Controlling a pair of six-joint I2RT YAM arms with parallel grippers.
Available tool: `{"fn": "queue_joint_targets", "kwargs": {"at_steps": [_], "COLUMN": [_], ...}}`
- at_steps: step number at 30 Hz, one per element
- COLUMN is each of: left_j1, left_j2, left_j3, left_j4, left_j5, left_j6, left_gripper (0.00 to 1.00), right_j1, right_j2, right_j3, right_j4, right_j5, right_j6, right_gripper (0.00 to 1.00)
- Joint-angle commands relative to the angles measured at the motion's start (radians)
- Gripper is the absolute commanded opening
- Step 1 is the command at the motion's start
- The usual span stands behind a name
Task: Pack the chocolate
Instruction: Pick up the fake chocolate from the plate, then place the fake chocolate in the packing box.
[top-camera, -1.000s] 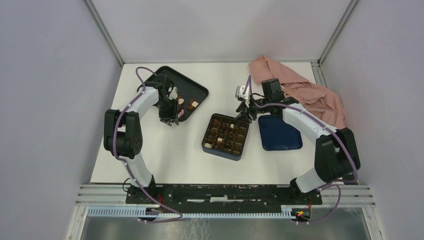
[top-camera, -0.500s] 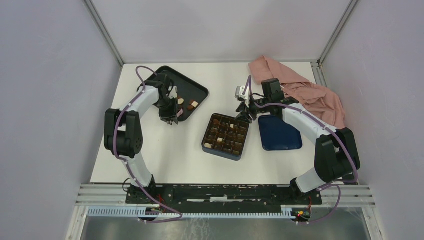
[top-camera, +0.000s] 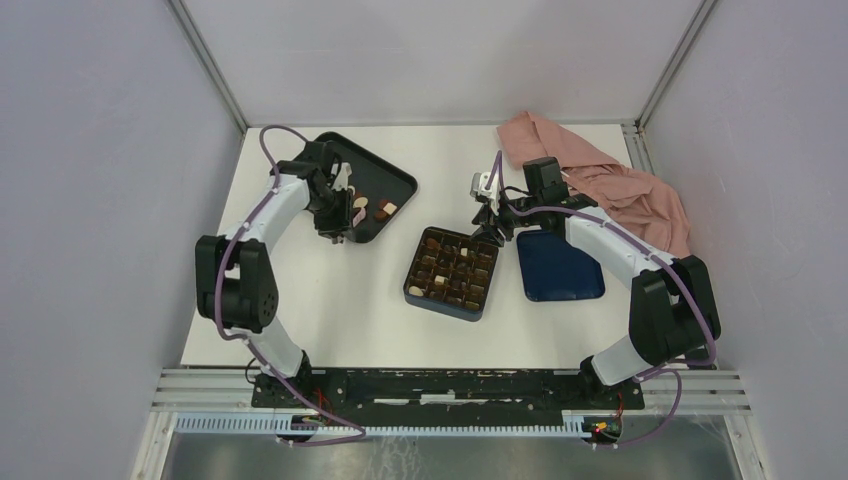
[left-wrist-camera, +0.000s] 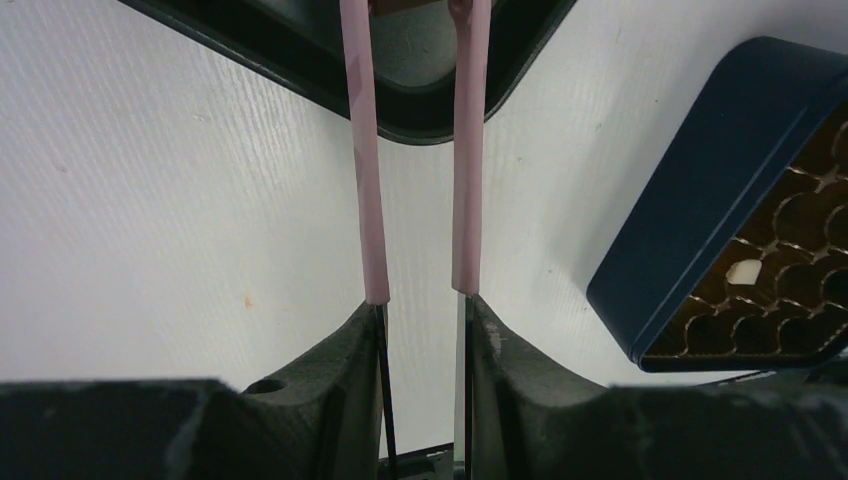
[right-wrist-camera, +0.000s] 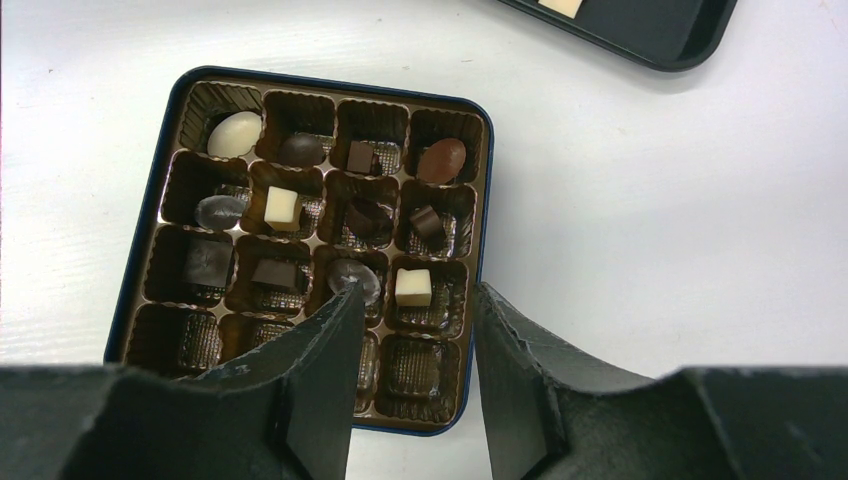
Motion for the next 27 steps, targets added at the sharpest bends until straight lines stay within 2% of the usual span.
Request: {"fn": "queue_joint_targets", "kwargs": {"at_steps": [1,5,8,11,18,27], "left_j1": [0.006,0.002,-0.003,-0.035,-0.252,-0.518], "left_j2": [-0.103,-0.204,-0.298,-0.382,-0.455,-0.327], "left_j3": [-0.007,-0.061,-0.125,-0.181,-0.227,-0.215], "left_j4": [0.024,0.075,0.139,0.203,0.317,0.469], "left_j5": [0.087,0.22,0.393,0.457,0.413,0.24], "left_j6": [-0.019,-0.022,-0.047,-0.085,-0.203,-0.326], "left_gripper": [0.02,0.02,0.02,0.02,0.02,0.02], "right_j1": [-0.004,-0.016,-0.044,-0.085,-0.189,-0.247], "right_j2": [-0.026,-0.037,-0.045,-0.047,-0.031,-0.035], "right_j3": [0.005,0.01,0.013,0.012,0.01,0.001], "right_j4": [0.005,-0.021,-0.039,-0.045,-0.051,-0.032], "right_j5": [-0.03,-0.044,-0.055,-0.056,-0.06,-0.082], "right_j6": [-0.021,-0.066,-0.091,-0.101,-0.11,-0.095], "right_gripper": [0.49,0.49,0.49,0.5,0.49,0.49]}}
